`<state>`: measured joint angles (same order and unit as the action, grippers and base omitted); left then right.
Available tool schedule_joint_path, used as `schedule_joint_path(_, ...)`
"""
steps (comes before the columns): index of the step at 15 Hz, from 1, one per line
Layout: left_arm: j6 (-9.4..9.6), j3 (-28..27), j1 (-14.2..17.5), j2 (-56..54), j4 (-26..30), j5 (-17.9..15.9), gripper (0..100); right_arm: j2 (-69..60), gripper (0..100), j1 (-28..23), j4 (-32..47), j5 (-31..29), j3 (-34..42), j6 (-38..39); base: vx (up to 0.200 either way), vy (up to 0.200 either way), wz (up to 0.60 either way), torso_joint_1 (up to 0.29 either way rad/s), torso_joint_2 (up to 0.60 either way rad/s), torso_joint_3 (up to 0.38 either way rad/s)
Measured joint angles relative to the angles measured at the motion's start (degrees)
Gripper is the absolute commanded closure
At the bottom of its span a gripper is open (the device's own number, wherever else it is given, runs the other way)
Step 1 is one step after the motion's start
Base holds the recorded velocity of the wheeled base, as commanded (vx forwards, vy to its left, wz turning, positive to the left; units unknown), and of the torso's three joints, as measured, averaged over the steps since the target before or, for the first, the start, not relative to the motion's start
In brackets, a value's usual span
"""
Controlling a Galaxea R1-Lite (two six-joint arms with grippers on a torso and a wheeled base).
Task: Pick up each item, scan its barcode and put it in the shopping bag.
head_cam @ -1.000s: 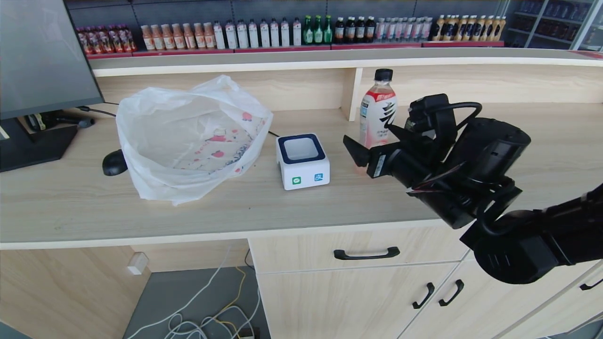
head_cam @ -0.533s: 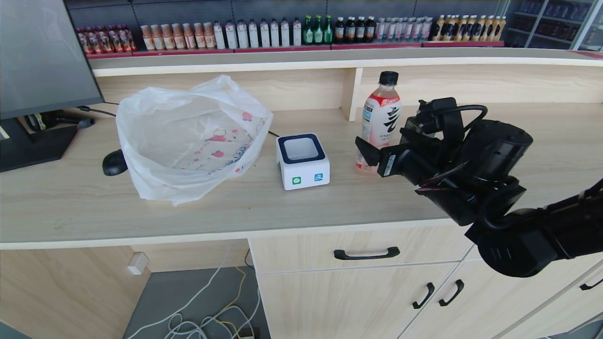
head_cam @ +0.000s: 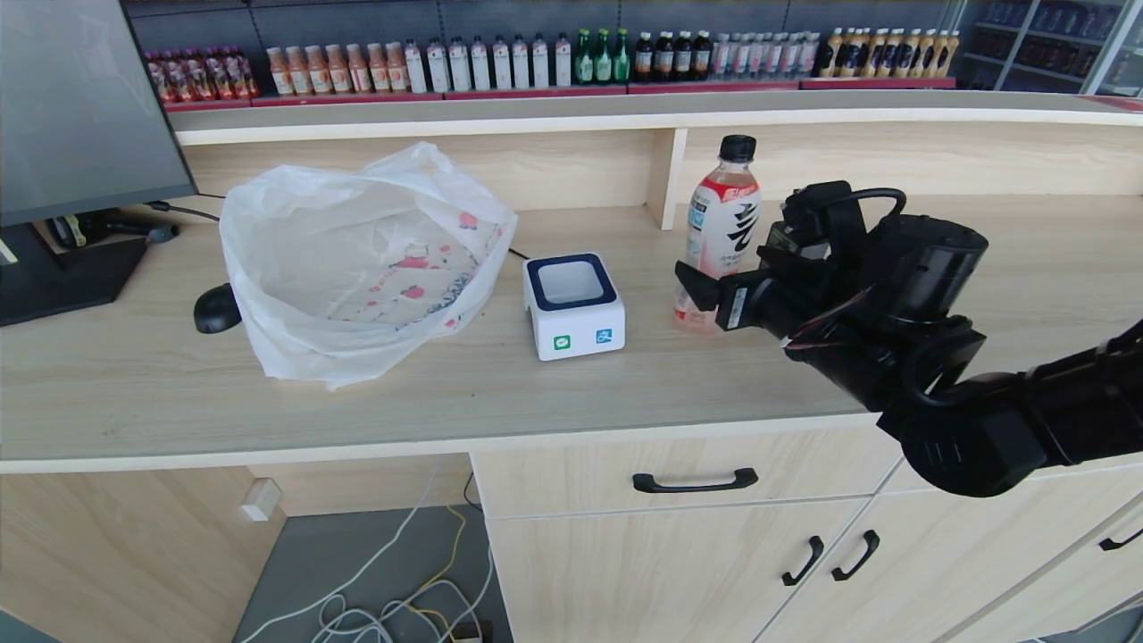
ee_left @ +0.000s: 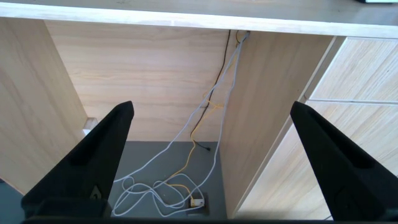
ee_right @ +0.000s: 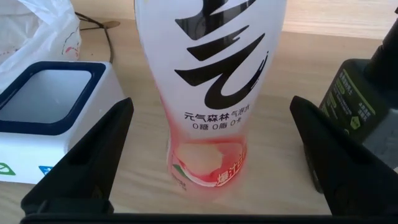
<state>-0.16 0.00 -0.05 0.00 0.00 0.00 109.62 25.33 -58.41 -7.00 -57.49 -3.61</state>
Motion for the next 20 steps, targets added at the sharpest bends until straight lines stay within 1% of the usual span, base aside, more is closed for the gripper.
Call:
schedule_joint_path(4, 0.02, 0.0, 0.0, 0.0, 0.0, 0.0, 0, 0.5, 0, -0.9, 3.2, 0.1, -3.2, 0.1, 0.0, 0.0, 0.0, 0.0, 0.0, 0.0)
schedule_joint_path(16, 0.0, 0.0, 0.0, 0.0, 0.0, 0.0, 0, 3.4, 0, -0.9, 3.6, 0.2, -5.3, 0.0, 0.0, 0.0, 0.0, 0.0, 0.0, 0.0)
schedule_joint_path(20, 0.0, 0.0, 0.0, 0.0, 0.0, 0.0, 0, 4.5, 0, -0.9, 4.9, 0.2, -7.6, 0.0, 0.0, 0.0, 0.0, 0.0, 0.0, 0.0)
